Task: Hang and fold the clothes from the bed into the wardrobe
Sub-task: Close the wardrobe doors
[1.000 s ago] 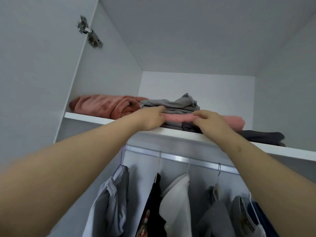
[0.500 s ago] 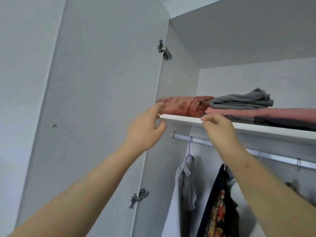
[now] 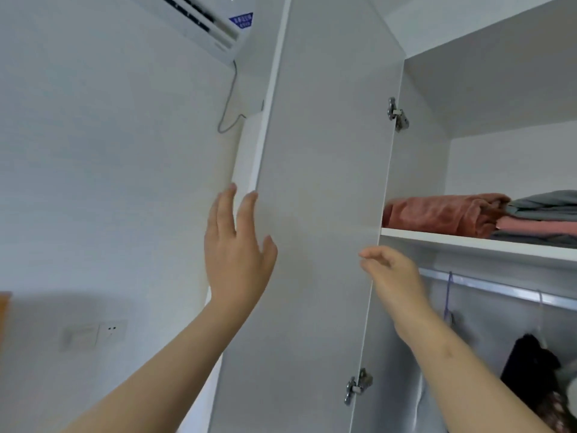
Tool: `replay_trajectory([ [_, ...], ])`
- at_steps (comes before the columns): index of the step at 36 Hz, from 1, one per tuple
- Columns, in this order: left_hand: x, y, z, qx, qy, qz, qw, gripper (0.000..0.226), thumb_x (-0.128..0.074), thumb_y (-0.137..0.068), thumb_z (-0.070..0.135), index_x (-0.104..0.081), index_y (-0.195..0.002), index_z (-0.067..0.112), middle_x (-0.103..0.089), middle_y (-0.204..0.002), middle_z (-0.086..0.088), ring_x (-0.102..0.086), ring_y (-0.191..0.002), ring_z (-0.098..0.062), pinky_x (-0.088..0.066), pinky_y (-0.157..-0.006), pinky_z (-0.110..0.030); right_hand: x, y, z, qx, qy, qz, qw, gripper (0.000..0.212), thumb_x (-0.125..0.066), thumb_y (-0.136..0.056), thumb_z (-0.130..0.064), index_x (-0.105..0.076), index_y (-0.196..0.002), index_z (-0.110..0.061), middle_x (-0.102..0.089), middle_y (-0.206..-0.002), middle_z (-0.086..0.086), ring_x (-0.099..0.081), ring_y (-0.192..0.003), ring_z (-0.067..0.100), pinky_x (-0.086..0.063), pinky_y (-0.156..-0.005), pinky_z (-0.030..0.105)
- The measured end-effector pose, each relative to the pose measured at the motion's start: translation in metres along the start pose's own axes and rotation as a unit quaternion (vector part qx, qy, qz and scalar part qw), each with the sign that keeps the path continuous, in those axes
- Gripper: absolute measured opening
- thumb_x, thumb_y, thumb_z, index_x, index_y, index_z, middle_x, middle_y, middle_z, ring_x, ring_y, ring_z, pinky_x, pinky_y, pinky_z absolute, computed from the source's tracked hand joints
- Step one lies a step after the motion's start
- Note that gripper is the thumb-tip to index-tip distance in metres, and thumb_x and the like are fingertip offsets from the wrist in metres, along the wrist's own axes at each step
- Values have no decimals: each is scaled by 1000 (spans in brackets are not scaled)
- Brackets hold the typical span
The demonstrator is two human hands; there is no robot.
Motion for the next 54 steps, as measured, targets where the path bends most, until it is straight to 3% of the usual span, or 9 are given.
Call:
replay_trajectory([
  [2, -12, 0, -24, 179, 70, -157, 969, 78, -67, -81, 21, -23, -145, 16, -36, -146, -6, -39, -131, -27, -43, -92, -40, -5, 2, 2, -9, -3, 1, 1000, 28, -57, -84, -4, -60, -70, -28, -61, -81, -16, -56, -83, 9, -36, -74, 23],
  [4, -21, 3, -39, 256, 107, -259, 925, 48, -63, -84, 27, -41, -125, 17, -59, -107, -2, -56, -100, -27, -45, -75, -35, -9, 5, 2, -23, -7, -2, 1000, 27, -57, -85, -4, -61, -71, -27, -61, -81, -13, -54, -77, 5, -38, -66, 21],
  [6, -21, 4, -46, 261, 121, -252, 924, 25, -64, -83, 28, -46, -86, 10, -53, -76, -3, -53, -77, -28, -43, -64, -35, -11, 8, 0, -34, -12, -7, 999, 27, -56, -85, -3, -61, -72, -26, -60, -79, -11, -52, -73, 4, -38, -64, 18],
  [9, -17, 5, -47, 274, 156, -230, 920, 33, -68, -81, 28, -52, -88, 0, -62, -87, -14, -58, -84, -32, -49, -72, -42, -8, 15, -5, -45, -13, -8, 999, 27, -55, -85, -4, -61, -73, -27, -56, -73, -9, -50, -69, 4, -37, -64, 19],
  [20, 3, 47, 56, 164, 110, -170, 966, 23, -59, -87, 34, -43, -88, 18, -47, -81, 7, -47, -70, -16, -25, -50, -18, 77, 58, -2, -112, 4, 4, 994, 25, -52, -90, -6, -62, -78, -26, -59, -81, -5, -53, -76, 9, -42, -79, 30],
  [26, -5, 90, 152, 102, 170, -205, 959, 31, -60, -86, 28, -53, -114, 16, -48, -128, 4, -59, -83, -18, -35, -58, -21, 159, 82, 7, -139, 34, 51, 988, 23, -52, -91, -8, -63, -80, -25, -60, -87, -6, -55, -82, 11, -42, -69, 26],
  [34, -59, 144, 269, 15, 235, -360, 903, 64, -60, -89, 24, -27, -143, 20, 0, -157, 6, -56, -112, -17, -45, -74, -22, 257, 114, 4, -176, 81, 117, 974, 22, -51, -92, -11, -61, -80, -27, -59, -89, -7, -55, -86, 15, -46, -78, 30],
  [41, -117, 161, 324, -45, 290, -519, 803, 87, -57, -91, 24, 6, -149, 9, 31, -151, -8, 0, -145, -22, -15, -111, -24, 329, 143, -2, -188, 126, 166, 960, 24, -51, -92, -13, -61, -78, -30, -60, -88, -9, -56, -82, 9, -46, -75, 27],
  [54, -142, 148, 337, -118, 206, -590, 772, 73, -52, -91, 15, -7, -148, 16, 26, -152, -3, -43, -125, -27, -42, -96, -35, 387, 166, -26, -209, 191, 235, 930, 19, -50, -92, -12, -61, -82, -25, -58, -83, -6, -54, -83, 14, -45, -86, 31],
])
Point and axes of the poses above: each hand's wrist, its own y-axis away from the middle knuckle, its own x-axis out of the back of the hand, z = x × y, the point moved 3 cm from there along -y, towards the middle knuckle
